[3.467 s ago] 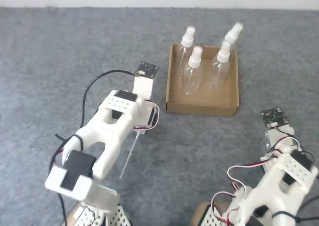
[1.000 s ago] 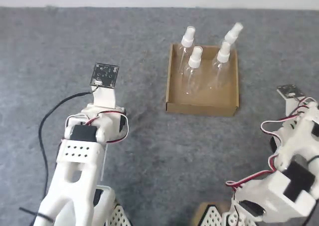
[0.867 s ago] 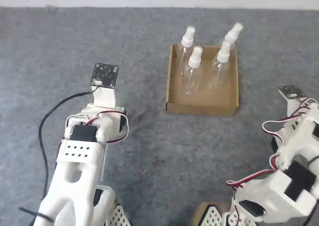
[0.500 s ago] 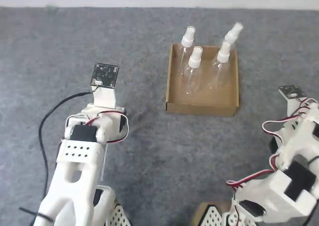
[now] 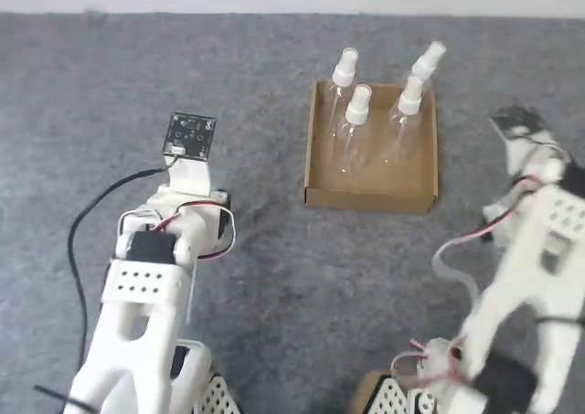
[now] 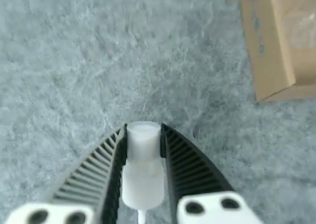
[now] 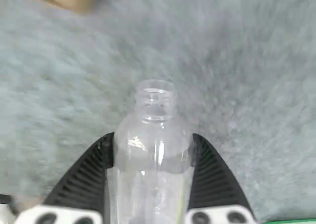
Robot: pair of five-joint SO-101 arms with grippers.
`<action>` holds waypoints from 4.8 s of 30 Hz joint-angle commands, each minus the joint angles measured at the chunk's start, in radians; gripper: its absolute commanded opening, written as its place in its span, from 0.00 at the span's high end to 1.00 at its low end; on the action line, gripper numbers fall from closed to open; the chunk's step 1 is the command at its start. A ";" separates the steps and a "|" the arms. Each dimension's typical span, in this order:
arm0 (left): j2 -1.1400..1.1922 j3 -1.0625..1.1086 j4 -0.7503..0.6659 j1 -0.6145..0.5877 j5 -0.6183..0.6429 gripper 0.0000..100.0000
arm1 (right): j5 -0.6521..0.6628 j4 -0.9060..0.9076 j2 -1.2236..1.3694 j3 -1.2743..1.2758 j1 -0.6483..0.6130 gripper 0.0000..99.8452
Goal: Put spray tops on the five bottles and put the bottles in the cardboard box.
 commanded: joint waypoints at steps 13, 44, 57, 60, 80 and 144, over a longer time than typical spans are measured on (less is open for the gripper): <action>-0.255 -0.668 0.411 -0.048 -0.023 0.99 | -0.486 -0.168 -0.312 0.012 -1.020 0.99; -0.176 -0.647 0.098 -0.057 0.262 0.99 | -0.496 -1.316 -0.394 0.870 -1.362 0.99; -0.176 -0.547 0.117 0.006 0.264 0.99 | -0.562 -1.316 -0.460 0.905 -1.360 0.99; -0.176 -0.506 0.071 0.002 0.264 0.99 | -0.562 -1.316 -0.460 0.905 -1.360 0.99; -0.176 -0.386 0.021 0.009 0.261 0.99 | -0.563 -1.316 -0.460 0.907 -1.360 0.99; -0.276 -0.544 0.258 0.081 0.152 0.85 | -0.766 -1.702 -0.452 1.025 -1.164 0.99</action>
